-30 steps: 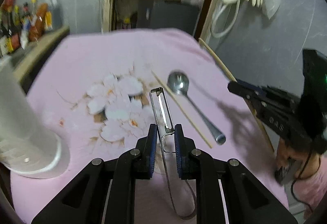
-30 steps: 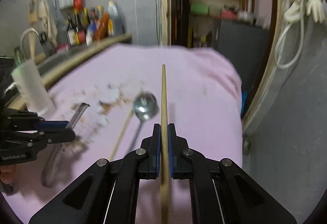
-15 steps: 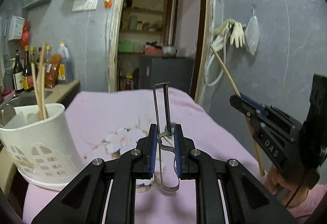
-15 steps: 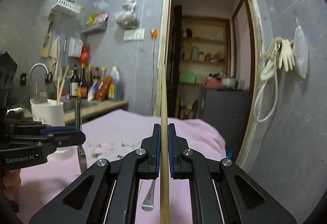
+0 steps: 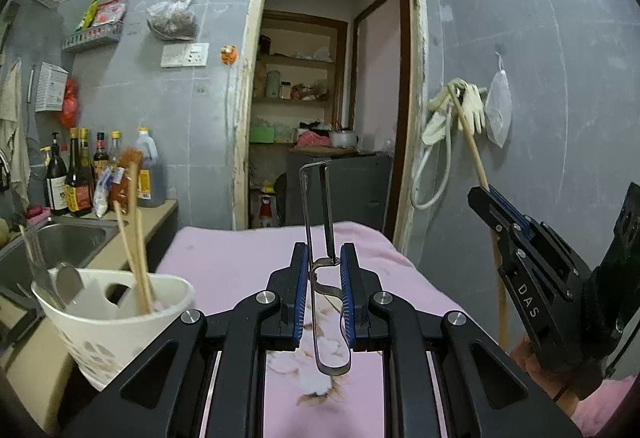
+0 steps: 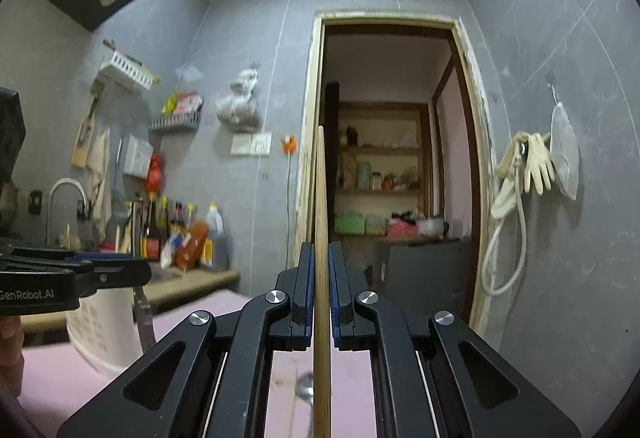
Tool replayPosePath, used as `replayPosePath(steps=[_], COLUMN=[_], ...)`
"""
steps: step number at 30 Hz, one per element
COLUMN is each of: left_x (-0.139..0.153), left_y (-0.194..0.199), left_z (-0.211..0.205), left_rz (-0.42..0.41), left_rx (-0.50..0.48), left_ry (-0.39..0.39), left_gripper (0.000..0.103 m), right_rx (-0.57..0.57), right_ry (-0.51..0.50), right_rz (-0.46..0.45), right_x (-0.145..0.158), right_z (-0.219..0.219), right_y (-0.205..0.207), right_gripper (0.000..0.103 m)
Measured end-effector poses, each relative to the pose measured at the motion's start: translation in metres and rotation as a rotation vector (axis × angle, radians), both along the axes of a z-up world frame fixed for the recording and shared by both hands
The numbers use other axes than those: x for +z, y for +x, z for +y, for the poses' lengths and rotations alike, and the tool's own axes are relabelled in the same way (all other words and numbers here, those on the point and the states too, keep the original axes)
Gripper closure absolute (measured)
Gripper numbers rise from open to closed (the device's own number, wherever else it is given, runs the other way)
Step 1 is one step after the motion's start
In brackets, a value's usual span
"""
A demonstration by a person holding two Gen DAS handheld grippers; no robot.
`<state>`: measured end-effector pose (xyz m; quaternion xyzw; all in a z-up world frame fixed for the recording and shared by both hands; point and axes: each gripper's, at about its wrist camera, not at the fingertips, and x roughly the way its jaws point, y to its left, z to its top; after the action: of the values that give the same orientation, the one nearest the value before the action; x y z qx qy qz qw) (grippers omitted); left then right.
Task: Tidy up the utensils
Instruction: 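Lift and carry the peeler in the left tool while the right tool carries the chopstick to the caddy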
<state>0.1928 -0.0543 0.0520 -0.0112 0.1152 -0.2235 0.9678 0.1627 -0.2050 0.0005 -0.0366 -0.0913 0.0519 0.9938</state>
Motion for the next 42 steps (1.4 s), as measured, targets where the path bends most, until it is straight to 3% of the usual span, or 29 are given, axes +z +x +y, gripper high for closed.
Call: replayPosePath(steps=[8,19,28,34,42], left_x=[0.035,0.066,0.051,0.029,0.009], left_y=[-0.002,-0.004,0.020,0.043,0.056], left_z=[0.048,0.148,0.198,0.206,0.204], left_rz=[-0.077,-0.158,-0.113,-0.034,0.009], left_rx=[0.096,0.338,0.448,0.447,0.454], left_ry=[-0.040,-0.056,-0.081,-0.120,-0.121], left_gripper=[0.090,0.090,0.090,0.090,0.090], right_rx=[0.074,0.328,0.498,0.507,0.474], right_ry=[0.032,0.131,0.250,0.294,0.307], right_rz=[-0.070,-0.084,-0.003,0.062,0.107], right_x=[0.026,0.063,0.068,0.058,0.046], right_z=[0.039,0.116,0.153,0.156,0.161], right_y=[0.012,0.048,0.084,0.107,0.123], right_gripper=[0.099,0.099,0.099,0.099,0.099])
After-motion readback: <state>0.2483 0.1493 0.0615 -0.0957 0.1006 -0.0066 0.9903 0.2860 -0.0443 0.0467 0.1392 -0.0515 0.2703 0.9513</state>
